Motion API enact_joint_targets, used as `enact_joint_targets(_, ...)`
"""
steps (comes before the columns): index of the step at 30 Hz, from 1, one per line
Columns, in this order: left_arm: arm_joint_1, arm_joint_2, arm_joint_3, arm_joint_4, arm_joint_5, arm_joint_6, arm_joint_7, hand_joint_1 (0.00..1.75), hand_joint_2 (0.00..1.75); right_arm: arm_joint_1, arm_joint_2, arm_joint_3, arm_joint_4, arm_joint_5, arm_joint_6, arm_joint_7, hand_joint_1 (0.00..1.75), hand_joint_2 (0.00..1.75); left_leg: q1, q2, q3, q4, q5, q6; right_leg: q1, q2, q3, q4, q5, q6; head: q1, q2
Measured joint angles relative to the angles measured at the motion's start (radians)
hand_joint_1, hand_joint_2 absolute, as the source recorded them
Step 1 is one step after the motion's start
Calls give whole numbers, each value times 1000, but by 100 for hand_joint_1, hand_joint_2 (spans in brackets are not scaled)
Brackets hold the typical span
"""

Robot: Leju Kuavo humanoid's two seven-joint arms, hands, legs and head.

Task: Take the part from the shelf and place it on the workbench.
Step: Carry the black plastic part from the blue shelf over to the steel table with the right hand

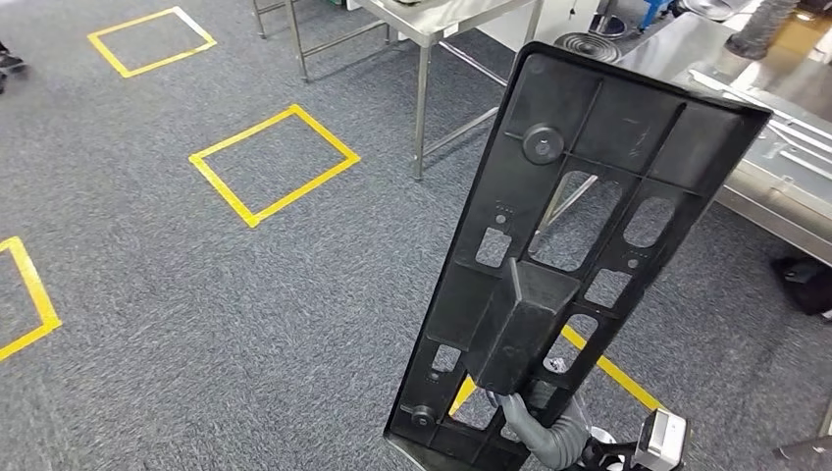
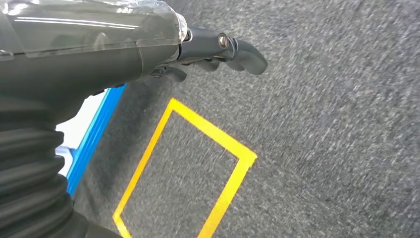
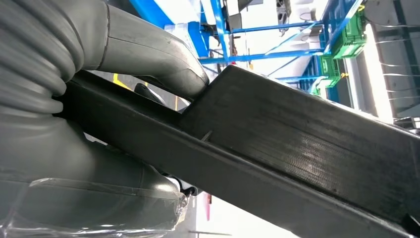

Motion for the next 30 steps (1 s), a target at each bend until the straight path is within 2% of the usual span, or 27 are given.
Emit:
enact_joint_targets(1,1,-1,1,0,3,0,0,0,175,-7,0,0,5,1,3,0,175,175,-1,10,1,-1,-1,3,-2,-21,-35,66,-30,5,0,0)
enact_joint_targets(2,2,-2,1,0,6,-1,-1,0,175,-13,0,0,10,2,5,2,175,175,-2,22,1,-1,-3,4,-5,-31,-70,131,-54,9,0,0)
enact_joint_targets(3,3,-4,2,0,9,-1,-5,0,175,-18,0,0,15,4,6,4,175,175,-3,33,1,-1,-5,4,-7,-36,-95,173,-62,12,0,0)
enact_joint_targets(4,2,-7,2,0,12,-1,-10,0,175,-22,0,0,19,6,7,7,175,175,-4,43,3,0,-7,4,-9,-39,-101,180,-52,14,0,0)
enact_joint_targets(5,1,-10,3,0,15,-1,-16,0,175,-27,0,0,22,9,8,11,175,175,-4,53,6,0,-9,3,-9,-44,-86,145,-23,13,0,0)
enact_joint_targets(6,0,-15,3,0,17,-1,-24,0,175,-33,-1,0,25,12,9,14,175,175,-4,61,11,-1,-12,1,-9,-54,-53,78,15,10,0,0)
enact_joint_targets(7,-1,-20,3,0,19,-1,-31,0,175,-40,-1,0,26,16,9,17,175,175,-5,70,16,-1,-16,-3,-4,-75,-17,6,44,4,0,0)
enact_joint_targets(8,-2,-24,4,0,21,-1,-38,0,175,-49,-1,0,26,20,8,21,175,175,-7,77,20,-1,-20,-7,1,-92,12,-52,63,-3,0,0)
enact_joint_targets(9,-3,-27,4,0,23,0,-44,0,175,-56,-2,0,25,23,8,24,175,175,-8,85,23,-1,-23,-12,7,-104,28,-88,71,-9,0,0)
enact_joint_targets(10,-4,-30,4,0,24,0,-49,0,175,-62,-2,0,24,25,7,28,175,175,-9,93,25,-1,-25,-17,12,-108,32,-99,69,-15,0,0)
enact_joint_targets(12,-10,-36,5,0,27,0,-57,0,175,-67,-3,-2,17,31,6,35,175,175,-9,105,32,-4,-30,-28,11,-87,33,-105,71,-24,0,0)
enact_joint_targets(14,-16,-40,7,0,31,2,-67,0,175,-74,-5,-3,8,36,6,44,175,175,-8,78,25,28,-56,-37,4,-68,44,-117,75,-34,0,0)
enact_joint_targets(16,-19,-44,9,0,35,4,-72,0,175,-87,-5,-2,1,38,6,51,175,175,-6,34,-27,143,-114,-41,1,-49,50,-122,77,-42,0,0)
enact_joint_targets(17,-19,-46,10,0,36,5,-73,0,175,-92,-5,-2,0,39,6,54,175,175,-6,24,-65,215,-142,-42,1,-38,50,-121,76,-44,0,0)
enact_joint_targets(18,-19,-48,10,0,35,6,-73,0,175,-94,-6,-2,-1,39,6,57,175,175,-6,19,-97,270,-155,-44,2,-25,51,-120,75,-45,0,0)
enact_joint_targets(19,-20,-49,10,0,33,7,-73,0,175,-95,-6,-2,-1,40,6,60,175,175,-6,17,-113,291,-148,-44,2,-13,52,-118,74,-45,0,0)
enact_joint_targets(20,-22,-51,10,0,31,9,-73,0,175,-95,-6,-2,-2,41,5,63,175,175,-6,15,-112,272,-121,-45,1,1,53,-116,72,-44,0,0)
enact_joint_targets(21,-24,-52,11,0,30,12,-73,0,175,-95,-7,-2,-3,41,5,65,175,175,-5,9,-92,216,-78,-44,1,14,55,-113,70,-41,0,0)
enact_joint_targets(22,-26,-53,11,0,30,14,-73,0,175,-95,-7,-2,-6,42,4,67,175,175,-3,-8,-65,145,-39,-42,0,26,56,-109,66,-38,0,0)
enact_joint_targets(23,-28,-54,11,0,32,16,-75,0,175,-95,-8,-2,-10,41,3,68,175,175,0,-27,-39,81,-13,-40,0,37,55,-103,62,-33,0,0)
enact_joint_targets(24,-29,-55,11,0,34,18,-78,0,175,-94,-9,-2,-15,41,2,70,175,175,1,-44,-22,39,-1,-36,0,47,52,-99,60,-27,0,0)
enact_joint_targets(25,-29,-56,12,0,37,19,-81,0,175,-93,-11,-2,-20,41,1,72,175,175,1,-53,-15,20,-1,-32,0,56,48,-96,59,-21,0,0)
enact_joint_targets(27,-29,-60,16,0,44,21,-84,0,175,-89,-18,-2,-26,39,1,73,175,175,-1,-40,-12,15,-3,-19,-3,70,43,-96,59,-9,0,0)
enact_joint_targets(28,-29,-62,19,0,46,22,-83,0,175,-88,-24,-1,-28,39,1,73,175,175,-1,-31,-9,10,-1,-12,-2,57,40,-92,55,-4,0,0)
enact_joint_targets(30,-26,-65,25,0,50,23,-81,0,175,-92,-34,-1,-30,38,2,73,175,175,2,-10,-4,2,1,1,-2,7,10,-30,20,5,0,0)
